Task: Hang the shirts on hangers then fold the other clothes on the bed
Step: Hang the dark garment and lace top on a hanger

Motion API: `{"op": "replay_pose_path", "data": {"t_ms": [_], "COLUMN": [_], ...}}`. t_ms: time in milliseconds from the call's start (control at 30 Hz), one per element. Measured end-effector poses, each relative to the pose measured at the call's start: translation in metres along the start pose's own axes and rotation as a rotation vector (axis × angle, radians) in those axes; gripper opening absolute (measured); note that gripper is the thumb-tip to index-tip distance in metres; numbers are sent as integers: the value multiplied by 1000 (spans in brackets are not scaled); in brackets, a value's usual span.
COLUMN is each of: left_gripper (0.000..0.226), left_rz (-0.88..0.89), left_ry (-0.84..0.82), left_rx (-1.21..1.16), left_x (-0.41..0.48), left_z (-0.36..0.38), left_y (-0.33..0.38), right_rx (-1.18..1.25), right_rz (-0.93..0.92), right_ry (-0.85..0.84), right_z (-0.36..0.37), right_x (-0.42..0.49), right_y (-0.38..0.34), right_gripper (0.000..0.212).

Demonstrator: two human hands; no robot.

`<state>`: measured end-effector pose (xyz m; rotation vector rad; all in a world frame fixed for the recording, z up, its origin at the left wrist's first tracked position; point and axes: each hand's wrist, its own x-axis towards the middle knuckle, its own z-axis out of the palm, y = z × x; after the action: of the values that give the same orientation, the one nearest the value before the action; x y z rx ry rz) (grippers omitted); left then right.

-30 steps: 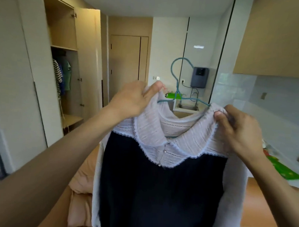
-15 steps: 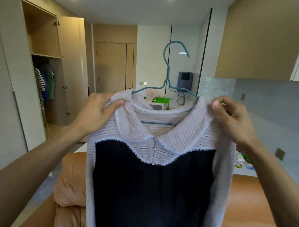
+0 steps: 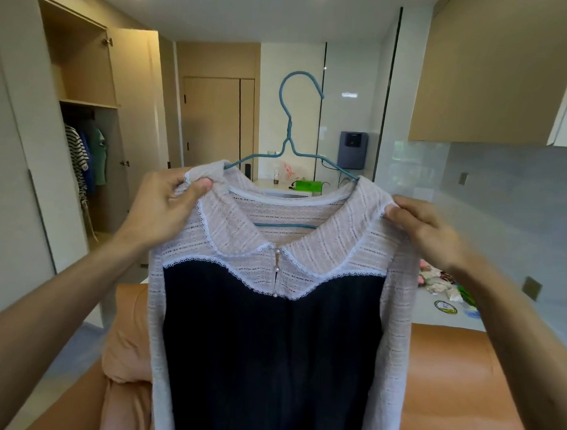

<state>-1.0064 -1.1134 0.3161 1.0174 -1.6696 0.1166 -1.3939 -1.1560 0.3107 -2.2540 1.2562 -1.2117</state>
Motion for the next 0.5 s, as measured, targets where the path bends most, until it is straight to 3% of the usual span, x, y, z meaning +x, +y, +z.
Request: {"op": "replay_pose_path", "data": {"t_ms": [100, 167, 200, 233, 300, 367, 500], "left_gripper": [14, 23, 28, 30, 24, 22, 25], "left_rz": [-82, -165, -210, -256, -364, -496, -667], "left_ry": [41, 91, 125, 158, 236, 277, 352], "left_rx": [28, 84, 129, 155, 202, 152, -48], "left_x": [-5, -9, -13, -16, -24, -32, -60], "left_z": [-5, -12, -17, -20, -26, -30, -43], "left_y": [-6, -11, -13, -11, -10, -7, 10], "right_rx": [-418, -344, -236, -101, 225, 497, 629], "right_rz": [-15, -83, -105, -108, -59, 7, 84], "right_ry": [401, 547, 510, 410, 50, -263, -578], "right_z": [7, 22, 35, 48, 80, 111, 163], "right_x": [4, 1, 1, 0, -3, -4, 1], "right_y": [-5, -19, -28, -40, -69, -97, -149], "right_gripper": [30, 29, 26, 20, 6, 10, 32]}}
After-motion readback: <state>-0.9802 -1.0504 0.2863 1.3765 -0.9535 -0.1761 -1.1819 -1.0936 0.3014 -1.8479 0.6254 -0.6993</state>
